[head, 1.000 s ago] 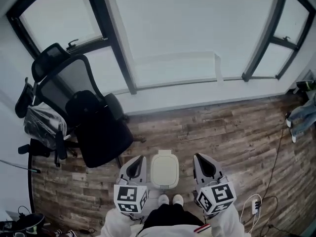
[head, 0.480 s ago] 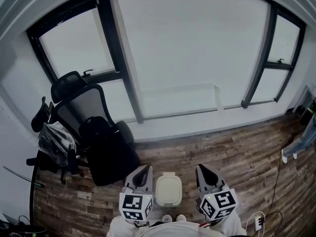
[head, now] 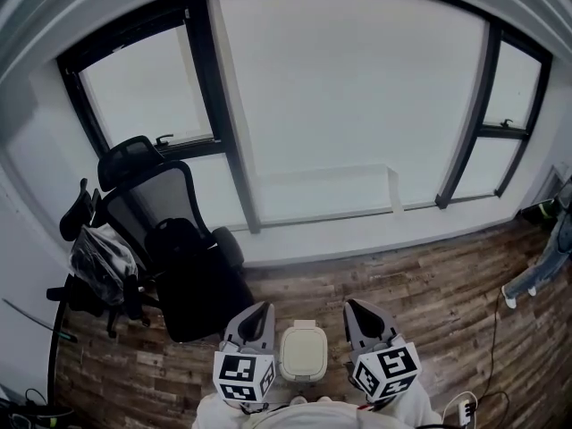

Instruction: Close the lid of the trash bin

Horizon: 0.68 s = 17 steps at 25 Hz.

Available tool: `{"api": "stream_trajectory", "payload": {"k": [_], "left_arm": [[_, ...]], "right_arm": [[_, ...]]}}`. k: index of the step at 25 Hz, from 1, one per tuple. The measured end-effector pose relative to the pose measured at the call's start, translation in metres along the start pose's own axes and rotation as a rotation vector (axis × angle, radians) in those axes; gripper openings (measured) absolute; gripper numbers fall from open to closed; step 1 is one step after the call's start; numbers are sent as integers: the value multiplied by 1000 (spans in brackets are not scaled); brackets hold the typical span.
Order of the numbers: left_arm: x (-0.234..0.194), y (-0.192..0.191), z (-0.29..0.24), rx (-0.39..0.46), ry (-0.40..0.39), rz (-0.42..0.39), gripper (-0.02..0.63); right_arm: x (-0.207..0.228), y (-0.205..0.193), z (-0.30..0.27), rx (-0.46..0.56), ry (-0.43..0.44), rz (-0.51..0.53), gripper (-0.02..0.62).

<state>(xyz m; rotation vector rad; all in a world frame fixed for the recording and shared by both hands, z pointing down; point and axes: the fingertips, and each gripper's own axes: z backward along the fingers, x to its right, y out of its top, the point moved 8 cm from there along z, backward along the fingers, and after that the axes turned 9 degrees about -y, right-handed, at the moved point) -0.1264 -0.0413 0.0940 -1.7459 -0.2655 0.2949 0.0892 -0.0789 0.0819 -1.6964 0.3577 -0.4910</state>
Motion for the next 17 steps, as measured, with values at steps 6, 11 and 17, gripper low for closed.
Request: {"api": "stream_trajectory", "payload": {"k": [6,11,17], "left_arm": [[-6,-2,-5,9,0,3,8],[-5,-8,2,0,-15,2,9],[-13,-15,10,7,-33,-30,9]], "right_arm": [[6,6,-6,19,-18,-4,23],[0,-1,-2,10,-32,-16,23],[-17,-10,-4,17,-38,-9,23]]}}
